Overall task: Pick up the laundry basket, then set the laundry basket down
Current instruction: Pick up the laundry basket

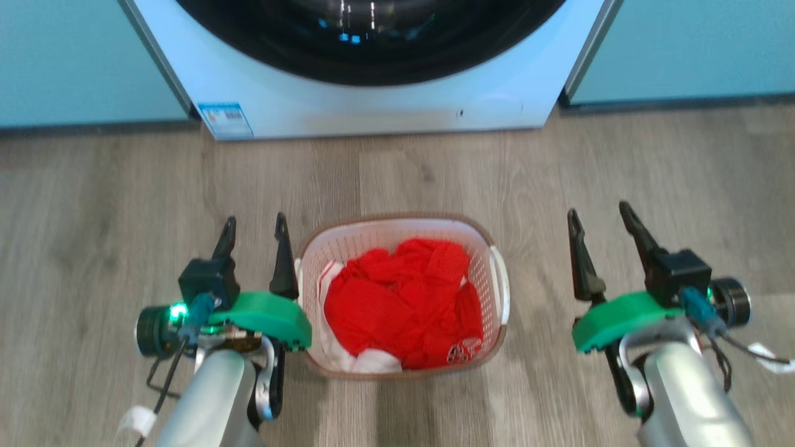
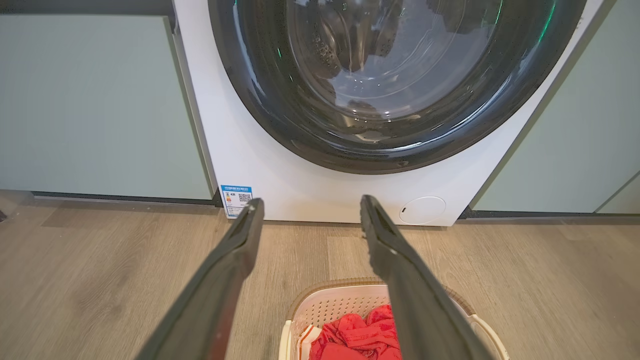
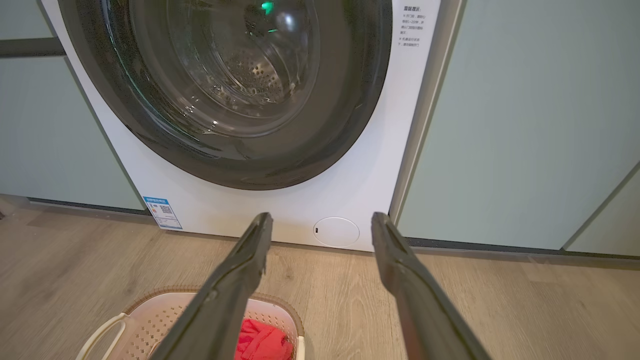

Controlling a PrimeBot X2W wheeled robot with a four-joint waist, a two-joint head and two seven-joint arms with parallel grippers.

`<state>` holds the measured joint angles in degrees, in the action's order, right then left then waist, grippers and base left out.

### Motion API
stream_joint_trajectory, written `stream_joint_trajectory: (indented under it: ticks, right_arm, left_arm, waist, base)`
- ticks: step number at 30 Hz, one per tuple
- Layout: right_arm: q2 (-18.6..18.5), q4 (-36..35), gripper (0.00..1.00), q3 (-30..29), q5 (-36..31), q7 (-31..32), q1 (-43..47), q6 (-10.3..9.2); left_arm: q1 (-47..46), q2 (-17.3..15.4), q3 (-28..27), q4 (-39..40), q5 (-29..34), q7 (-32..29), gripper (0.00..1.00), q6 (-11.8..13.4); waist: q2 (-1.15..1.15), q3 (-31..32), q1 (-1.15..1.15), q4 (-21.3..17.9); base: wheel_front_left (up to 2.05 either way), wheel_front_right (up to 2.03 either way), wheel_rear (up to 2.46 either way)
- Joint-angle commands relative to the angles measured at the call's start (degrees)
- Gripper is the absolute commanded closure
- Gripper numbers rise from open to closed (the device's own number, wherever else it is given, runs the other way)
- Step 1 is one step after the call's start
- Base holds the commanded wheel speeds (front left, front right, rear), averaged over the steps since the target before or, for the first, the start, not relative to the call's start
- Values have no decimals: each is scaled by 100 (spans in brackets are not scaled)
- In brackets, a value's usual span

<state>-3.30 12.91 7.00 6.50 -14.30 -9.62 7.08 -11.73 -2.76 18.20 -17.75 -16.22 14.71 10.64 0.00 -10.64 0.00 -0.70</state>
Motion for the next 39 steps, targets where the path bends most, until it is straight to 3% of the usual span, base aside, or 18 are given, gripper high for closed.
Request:
stream_joint_trajectory:
  ticks: [1, 8, 21, 25, 31, 39]
  right_arm:
    - [-10, -88, 0, 150, -62, -70, -422, 41]
    - [-2, 248, 0, 313, 218, -70, -892, 41]
    - [38, 1802, 0, 1263, 838, -70, -2253, 41]
    - [40, 2369, 0, 1563, 1142, -70, -2638, 41]
    - [41, 2673, 0, 1705, 1351, -70, -2978, 41]
    - [42, 3360, 0, 2086, 1656, -70, -3203, 41]
  left_arm:
    - [-382, -12, -114, 41, -21, 29, 0, 31]
    - [-851, -12, -101, -404, -53, 29, 0, -23]
    - [-2180, -69, -323, -2681, 500, 29, 0, -553]
    - [-2577, -113, -433, -3320, 569, 29, 0, -603]
    - [-2973, -160, -596, -3865, 585, 29, 0, -681]
    - [-3486, -113, -491, -5107, 536, 19, 0, -1111]
  waist:
    - [0, -524, 0, 19]
    - [0, -1343, 0, -46]
    - [0, -2820, 0, -433]
    - [0, -3082, 0, -444]
    - [0, -3324, 0, -431]
    - [0, -3417, 0, -408]
  base:
    - [0, 0, 0]
    - [0, 0, 0]
    - [0, 0, 0]
    - [0, 0, 0]
    - [0, 0, 0]
    - [0, 0, 0]
